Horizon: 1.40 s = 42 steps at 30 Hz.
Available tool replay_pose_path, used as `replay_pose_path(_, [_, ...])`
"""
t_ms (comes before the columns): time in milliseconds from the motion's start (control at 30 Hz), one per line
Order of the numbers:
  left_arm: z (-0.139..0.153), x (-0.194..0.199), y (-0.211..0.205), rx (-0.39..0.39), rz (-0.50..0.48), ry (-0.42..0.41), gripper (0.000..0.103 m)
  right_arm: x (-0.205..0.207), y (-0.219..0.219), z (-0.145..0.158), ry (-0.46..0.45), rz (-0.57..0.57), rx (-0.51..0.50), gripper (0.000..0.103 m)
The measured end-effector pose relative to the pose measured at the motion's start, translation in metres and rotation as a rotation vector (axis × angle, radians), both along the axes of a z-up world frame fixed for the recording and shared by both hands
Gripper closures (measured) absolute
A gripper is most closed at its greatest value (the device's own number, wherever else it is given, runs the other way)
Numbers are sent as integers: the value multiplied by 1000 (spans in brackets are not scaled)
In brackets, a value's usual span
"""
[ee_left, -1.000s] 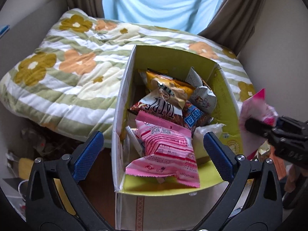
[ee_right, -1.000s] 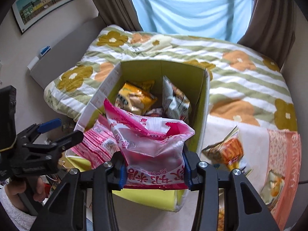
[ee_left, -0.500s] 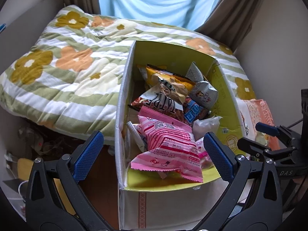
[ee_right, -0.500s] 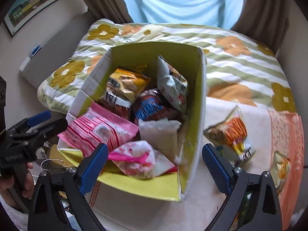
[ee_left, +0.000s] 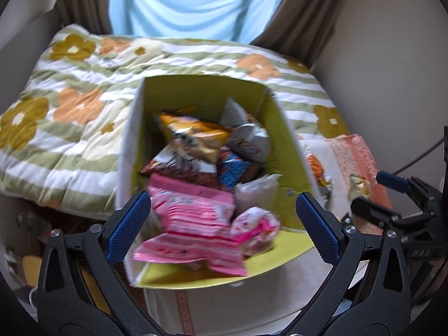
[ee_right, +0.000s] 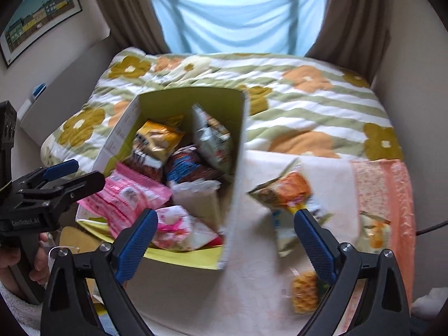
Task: Organize snacks
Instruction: 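Move both tools back over the remaining packets on the bed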
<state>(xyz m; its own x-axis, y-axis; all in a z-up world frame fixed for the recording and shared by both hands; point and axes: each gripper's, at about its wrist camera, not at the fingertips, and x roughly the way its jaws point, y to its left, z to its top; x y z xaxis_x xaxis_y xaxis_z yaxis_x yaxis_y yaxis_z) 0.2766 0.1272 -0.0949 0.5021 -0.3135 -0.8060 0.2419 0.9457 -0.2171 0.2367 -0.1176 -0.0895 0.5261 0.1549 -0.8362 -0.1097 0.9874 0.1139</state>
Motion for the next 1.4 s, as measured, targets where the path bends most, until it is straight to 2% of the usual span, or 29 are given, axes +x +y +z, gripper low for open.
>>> replay_pose_path(333, [18,-25,-65,4,-45,-35,0,-25,-89,34,-99,-102,-71,6])
replay_pose_path(733, [6,-55,-174,45,-26,12,0,-41,-202,27,-85,-167,-90,6])
replay_pose_path(967, [-23,-73,-238,73,2,69,0,-35,-254,-3,-11,-143,-33,6])
replay_pose_path(1167, [-67,-88,-284,94,40,166,0,-21,-274,-41,66,-93,8,6])
replay_pose_path(1267, [-85,-95,-299,112,58,189,1,-14,-279,-58,93,-67,24,6])
replay_pose_path(1400, [-111,-102,-321,142,60,227,9,-7,-281,-82,122,-45,32,6])
